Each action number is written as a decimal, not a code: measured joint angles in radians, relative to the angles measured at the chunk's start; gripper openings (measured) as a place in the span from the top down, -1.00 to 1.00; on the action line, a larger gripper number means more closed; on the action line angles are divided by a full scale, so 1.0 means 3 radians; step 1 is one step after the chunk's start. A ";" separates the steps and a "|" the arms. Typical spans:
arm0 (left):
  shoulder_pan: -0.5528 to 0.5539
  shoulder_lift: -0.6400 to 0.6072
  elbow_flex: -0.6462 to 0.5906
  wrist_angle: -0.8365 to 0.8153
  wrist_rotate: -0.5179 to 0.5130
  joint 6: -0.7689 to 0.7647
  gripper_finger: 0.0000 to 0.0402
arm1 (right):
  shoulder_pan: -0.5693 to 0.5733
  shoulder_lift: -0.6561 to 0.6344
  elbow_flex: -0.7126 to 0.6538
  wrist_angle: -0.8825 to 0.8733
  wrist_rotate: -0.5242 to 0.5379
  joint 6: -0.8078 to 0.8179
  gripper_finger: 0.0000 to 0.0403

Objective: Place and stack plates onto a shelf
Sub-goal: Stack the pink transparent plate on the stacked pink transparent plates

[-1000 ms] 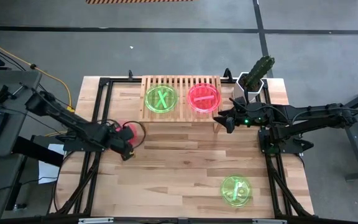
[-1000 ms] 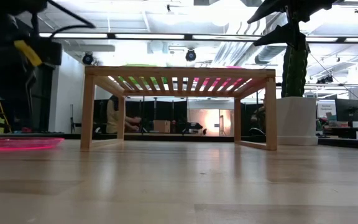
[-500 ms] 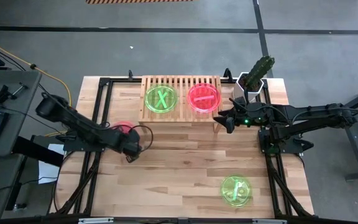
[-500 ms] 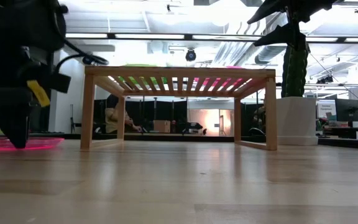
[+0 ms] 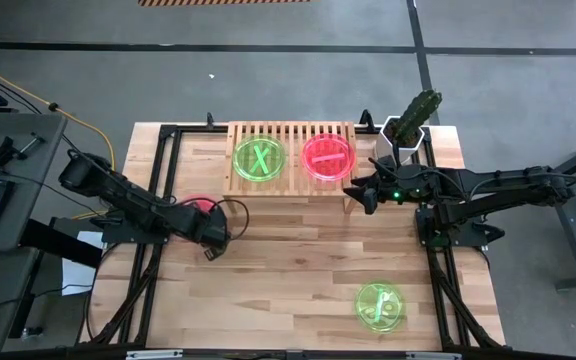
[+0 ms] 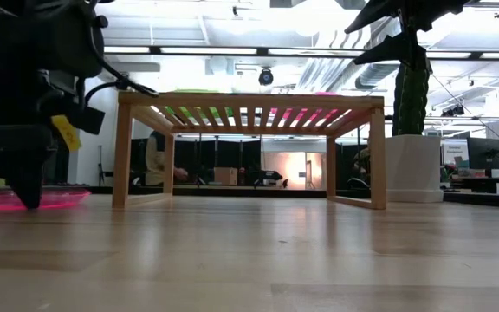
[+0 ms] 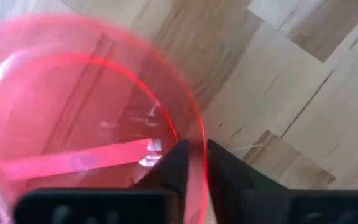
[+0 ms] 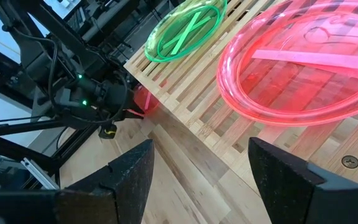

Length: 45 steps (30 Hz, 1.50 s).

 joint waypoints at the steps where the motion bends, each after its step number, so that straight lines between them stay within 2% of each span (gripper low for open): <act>1: 0.0002 -0.0002 -0.0001 0.0000 0.0014 0.0000 0.89 | 0.0000 -0.0001 0.0000 0.0000 0.0000 0.0000 -0.21; 3: 0.0005 -0.0040 -0.0008 0.0022 0.0055 0.0001 0.96 | -0.0001 -0.0001 0.0000 0.0000 0.0000 -0.0003 -0.21; 10: -0.0023 -0.0343 0.0185 0.0068 0.0424 0.0066 0.99 | 0.0001 -0.0001 0.0000 -0.0001 0.0000 -0.0010 -0.21; 13: -0.0075 -0.0541 0.0374 0.0067 0.0548 0.0146 1.00 | 0.0001 0.0001 0.0000 -0.0001 -0.0001 -0.0010 -0.21; 18: -0.0198 -0.0863 0.0778 0.0074 0.1036 0.0133 1.00 | 0.0000 0.0000 -0.0001 -0.0004 -0.0001 -0.0011 -0.21; 21: -0.0287 -0.0993 0.1044 0.0095 0.1308 0.0014 1.00 | 0.0001 -0.0001 0.0000 -0.0004 -0.0001 -0.0011 -0.21; 23: -0.0338 -0.1046 0.1221 0.0104 0.1366 -0.0077 1.00 | -0.0001 -0.0001 0.0000 -0.0004 -0.0001 -0.0011 -0.21; 28: -0.0352 -0.1051 0.1573 0.0517 0.1277 0.0027 1.00 | -0.0001 -0.0001 0.0000 -0.0004 -0.0001 -0.0011 -0.21; 32: -0.0129 -0.0953 0.1755 0.1109 0.1036 0.0439 1.00 | -0.0001 -0.0001 -0.0001 0.0082 -0.0002 0.0053 -0.21; 35: 0.0141 -0.0868 0.1907 0.1284 0.0923 0.0823 1.00 | -0.0001 -0.0027 -0.0001 0.0519 -0.0004 0.0062 -0.21; 40: 0.0625 -0.0647 0.2204 0.1264 0.0681 0.1463 1.00 | -0.0001 -0.0147 -0.0001 0.1473 -0.0047 -0.0268 -0.21; 45: 0.0971 -0.0184 0.2562 0.1213 0.0504 0.2190 1.00 | 0.0000 -0.0337 -0.0001 0.2058 -0.0105 -0.0431 -0.21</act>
